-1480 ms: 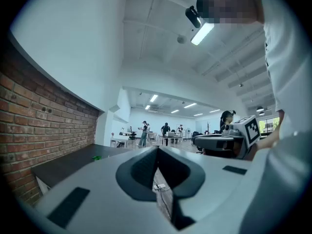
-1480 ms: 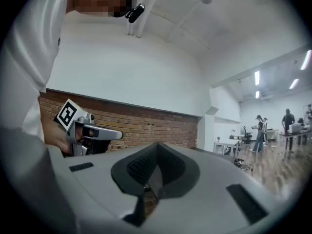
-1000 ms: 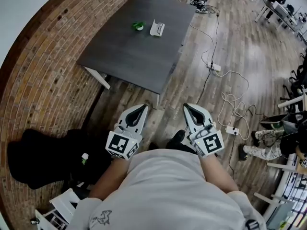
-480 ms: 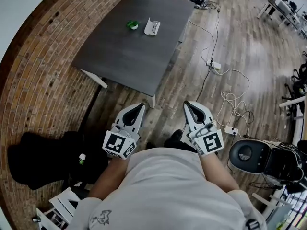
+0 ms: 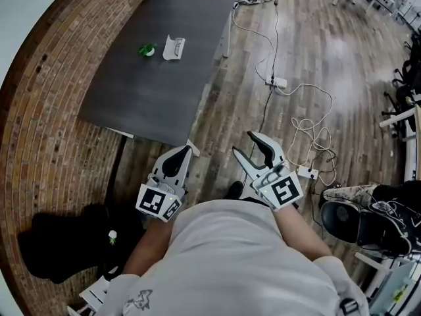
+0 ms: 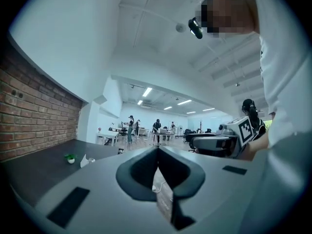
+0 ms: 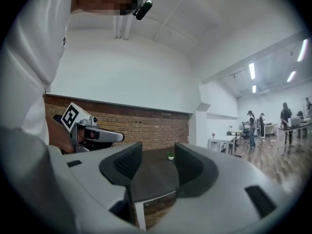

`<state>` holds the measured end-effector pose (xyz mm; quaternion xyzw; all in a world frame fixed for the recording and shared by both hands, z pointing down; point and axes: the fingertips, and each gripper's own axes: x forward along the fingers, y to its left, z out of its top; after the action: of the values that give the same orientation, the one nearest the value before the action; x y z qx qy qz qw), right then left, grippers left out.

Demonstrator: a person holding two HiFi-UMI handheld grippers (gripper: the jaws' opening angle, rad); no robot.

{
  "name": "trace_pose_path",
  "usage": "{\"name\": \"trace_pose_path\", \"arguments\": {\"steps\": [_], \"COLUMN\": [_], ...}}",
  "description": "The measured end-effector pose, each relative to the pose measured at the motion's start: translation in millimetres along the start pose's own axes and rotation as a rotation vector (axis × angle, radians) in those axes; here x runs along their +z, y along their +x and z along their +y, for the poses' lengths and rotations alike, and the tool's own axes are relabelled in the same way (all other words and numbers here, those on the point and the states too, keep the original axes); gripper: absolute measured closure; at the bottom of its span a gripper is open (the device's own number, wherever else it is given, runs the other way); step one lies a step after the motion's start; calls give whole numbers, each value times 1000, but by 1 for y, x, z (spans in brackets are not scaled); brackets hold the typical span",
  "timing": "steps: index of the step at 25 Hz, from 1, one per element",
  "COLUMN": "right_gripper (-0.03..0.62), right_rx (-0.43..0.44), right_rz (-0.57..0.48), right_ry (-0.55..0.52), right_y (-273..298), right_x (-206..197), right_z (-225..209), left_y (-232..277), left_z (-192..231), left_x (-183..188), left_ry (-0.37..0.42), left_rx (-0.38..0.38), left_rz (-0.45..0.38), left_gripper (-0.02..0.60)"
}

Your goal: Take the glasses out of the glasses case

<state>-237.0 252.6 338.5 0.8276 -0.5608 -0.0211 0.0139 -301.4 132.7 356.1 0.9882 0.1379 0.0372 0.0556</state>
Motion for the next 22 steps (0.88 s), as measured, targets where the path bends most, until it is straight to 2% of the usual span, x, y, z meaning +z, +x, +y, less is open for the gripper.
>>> {"name": "trace_pose_path", "arguments": {"steps": [7, 12, 16, 22], "right_gripper": [367, 365, 364, 361], "right_rx": [-60, -81, -76, -110], "right_rz": [37, 31, 45, 66], "right_ry": [-4, 4, 27, 29], "right_y": [-30, -46, -51, -45], "right_x": [-6, -14, -17, -23], "right_z": [-56, -75, -81, -104], "left_y": [63, 95, 114, 145], "left_z": [-26, -36, -43, -35], "left_x": [-6, -16, -21, -30], "left_ry": [38, 15, 68, -7], "left_rx": [-71, -113, -144, -188], "left_rz": [29, 44, 68, 71], "left_gripper": [571, 571, 571, 571]}}
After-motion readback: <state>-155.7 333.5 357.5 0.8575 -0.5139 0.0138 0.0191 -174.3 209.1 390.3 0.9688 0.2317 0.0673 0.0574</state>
